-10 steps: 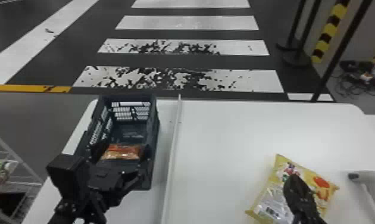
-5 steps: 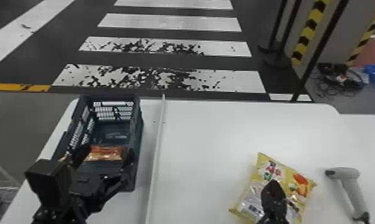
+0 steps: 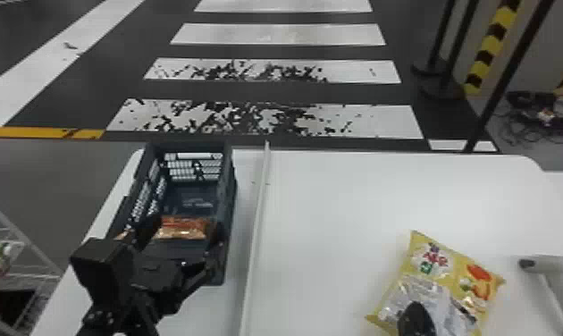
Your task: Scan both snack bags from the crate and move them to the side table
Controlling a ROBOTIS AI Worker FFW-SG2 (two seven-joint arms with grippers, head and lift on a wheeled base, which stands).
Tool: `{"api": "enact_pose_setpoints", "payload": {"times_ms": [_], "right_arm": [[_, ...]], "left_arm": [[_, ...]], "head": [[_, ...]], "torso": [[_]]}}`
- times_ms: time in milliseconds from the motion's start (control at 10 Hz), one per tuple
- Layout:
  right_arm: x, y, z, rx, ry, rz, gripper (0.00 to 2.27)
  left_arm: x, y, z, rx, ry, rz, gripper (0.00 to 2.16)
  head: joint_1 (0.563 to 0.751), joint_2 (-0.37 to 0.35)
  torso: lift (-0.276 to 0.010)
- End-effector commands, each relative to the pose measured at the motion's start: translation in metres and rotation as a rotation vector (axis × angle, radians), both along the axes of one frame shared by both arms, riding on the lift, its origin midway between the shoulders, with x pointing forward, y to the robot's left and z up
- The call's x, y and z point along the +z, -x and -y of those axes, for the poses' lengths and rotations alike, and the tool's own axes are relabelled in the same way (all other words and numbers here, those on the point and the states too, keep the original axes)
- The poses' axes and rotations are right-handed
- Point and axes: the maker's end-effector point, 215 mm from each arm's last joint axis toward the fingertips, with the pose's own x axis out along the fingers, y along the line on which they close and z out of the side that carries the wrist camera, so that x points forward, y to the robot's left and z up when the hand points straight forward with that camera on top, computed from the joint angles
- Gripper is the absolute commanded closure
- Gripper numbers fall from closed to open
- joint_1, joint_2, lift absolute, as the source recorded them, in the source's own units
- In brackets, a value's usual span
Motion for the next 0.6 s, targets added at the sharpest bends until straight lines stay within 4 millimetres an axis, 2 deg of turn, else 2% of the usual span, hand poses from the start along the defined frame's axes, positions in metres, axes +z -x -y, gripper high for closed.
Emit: {"api": "enact_pose_setpoints", "payload": {"times_ms": [0,300,500], "right_arm": [[-0.011,0.001,0.016,0.009,0.041,-0.016,2.24],[-0.020,0.007,0.051,0.028,0.096,-0.031,2.24],[-0.017,0.005,0.063,0.004,0.088,-0.026,2.24]], "left_arm": [[0.002,0.001,0.000,0.003,0.004,0.007,0.00],[0.004,0.004,0.001,0.007,0.004,0.011,0.00],[0.004,0.004,0.002,0.006,0.004,0.012,0.00]], "head": [[0.695,0.054],[0.695,0.005],[0.695,-0.024]], "torso": [[-0.095],[-0.095],[-0.095]]}}
